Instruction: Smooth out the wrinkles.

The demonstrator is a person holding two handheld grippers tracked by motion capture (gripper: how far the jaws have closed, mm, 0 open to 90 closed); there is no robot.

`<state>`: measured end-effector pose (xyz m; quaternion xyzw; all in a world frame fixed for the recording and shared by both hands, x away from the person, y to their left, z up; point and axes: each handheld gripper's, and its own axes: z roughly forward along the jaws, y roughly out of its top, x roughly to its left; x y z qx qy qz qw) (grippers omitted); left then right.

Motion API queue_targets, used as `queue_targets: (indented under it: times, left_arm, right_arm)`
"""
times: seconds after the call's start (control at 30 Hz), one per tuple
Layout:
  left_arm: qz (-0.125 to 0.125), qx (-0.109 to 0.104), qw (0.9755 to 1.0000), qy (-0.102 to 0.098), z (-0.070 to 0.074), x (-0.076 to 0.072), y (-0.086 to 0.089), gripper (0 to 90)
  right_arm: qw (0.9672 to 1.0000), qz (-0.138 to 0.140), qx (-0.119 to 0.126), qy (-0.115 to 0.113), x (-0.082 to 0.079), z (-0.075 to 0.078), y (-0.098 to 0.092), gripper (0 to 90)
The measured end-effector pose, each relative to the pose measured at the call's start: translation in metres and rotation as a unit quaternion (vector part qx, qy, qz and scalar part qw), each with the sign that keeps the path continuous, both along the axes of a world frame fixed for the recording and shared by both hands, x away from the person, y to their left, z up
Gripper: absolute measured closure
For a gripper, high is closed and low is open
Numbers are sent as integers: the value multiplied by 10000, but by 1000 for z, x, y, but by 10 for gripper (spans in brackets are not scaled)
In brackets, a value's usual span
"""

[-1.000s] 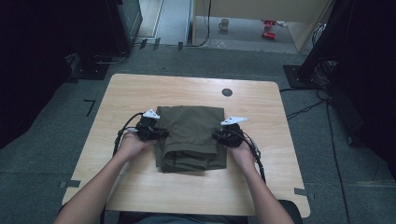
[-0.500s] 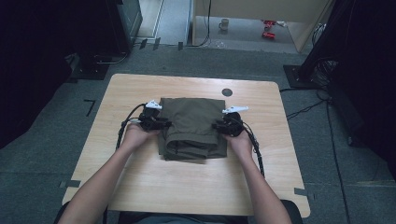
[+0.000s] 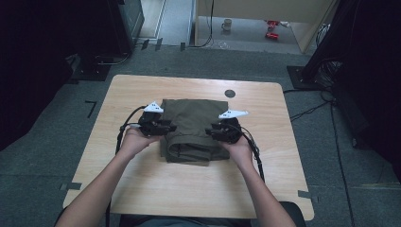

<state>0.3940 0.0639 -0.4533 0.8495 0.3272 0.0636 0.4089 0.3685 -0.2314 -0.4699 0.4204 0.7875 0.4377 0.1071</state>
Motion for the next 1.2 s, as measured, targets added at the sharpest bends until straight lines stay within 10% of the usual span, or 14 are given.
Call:
queue_targets:
  times: [0.27,0.7,1.2]
  left_arm:
    - [-323,64,9994,-102,-3,-35,-10,699]
    - [-396,429,9983,-26,-33,-47,-12,718]
    - [-59,68,9999,108,-21,-46,8,628]
  right_arm:
    - [9998,88,-55,155,-22,-1,13,690]
    - [9986,205,-473,126,-36,-34,24,671]
    - [9990,-148,-339,266,-29,-21,-3,727]
